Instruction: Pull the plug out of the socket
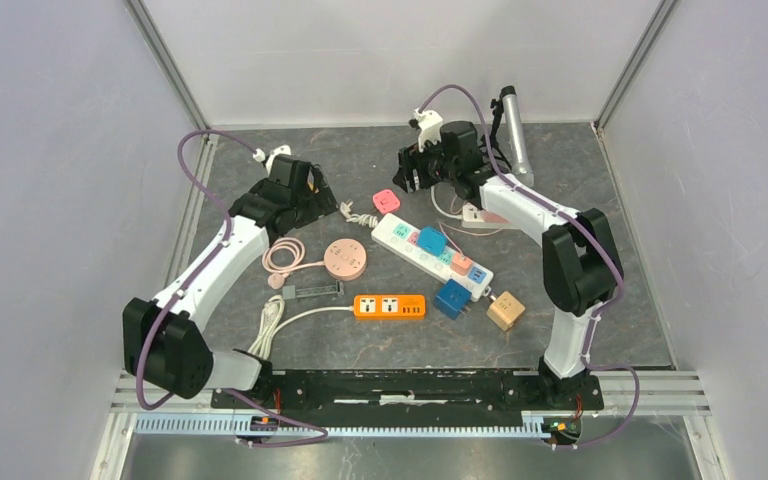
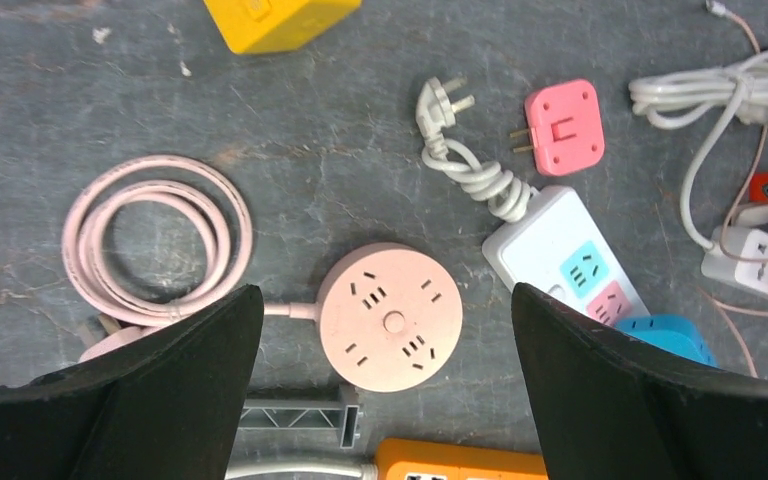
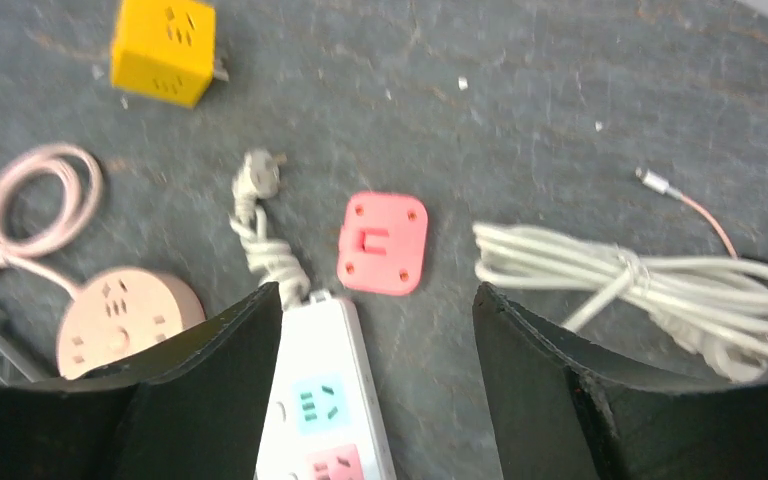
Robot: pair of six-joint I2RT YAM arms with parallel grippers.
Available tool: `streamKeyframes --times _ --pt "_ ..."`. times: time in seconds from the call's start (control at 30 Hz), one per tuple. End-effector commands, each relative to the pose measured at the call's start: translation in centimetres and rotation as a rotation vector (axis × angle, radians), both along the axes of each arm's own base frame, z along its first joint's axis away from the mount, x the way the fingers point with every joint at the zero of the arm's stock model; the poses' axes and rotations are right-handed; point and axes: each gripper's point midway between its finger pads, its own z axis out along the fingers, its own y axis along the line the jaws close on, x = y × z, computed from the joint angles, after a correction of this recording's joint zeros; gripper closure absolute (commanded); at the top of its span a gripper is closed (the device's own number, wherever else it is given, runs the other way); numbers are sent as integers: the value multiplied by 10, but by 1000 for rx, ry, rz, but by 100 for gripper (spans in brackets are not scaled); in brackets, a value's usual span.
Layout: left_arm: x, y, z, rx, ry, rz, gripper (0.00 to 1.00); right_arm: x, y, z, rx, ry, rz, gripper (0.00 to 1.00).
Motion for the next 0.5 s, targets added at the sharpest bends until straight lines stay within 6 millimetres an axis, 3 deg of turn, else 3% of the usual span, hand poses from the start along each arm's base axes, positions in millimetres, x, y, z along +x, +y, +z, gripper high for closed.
streamKeyframes --times 0.0,0.17,0.3,0.47 --pt "4 -13 5 -49 -34 -51 0 -28 -22 -20 -176 63 58 26" --pt "5 -23 -8 -71 15 -81 0 -52 -27 -37 -218 140 130 26" --pt "8 -37 -12 -123 26 -126 0 -69 -39 -55 -277 171 154 37" --pt "6 -87 -23 -292 92 -337 0 -88 -44 -61 -305 199 215 40"
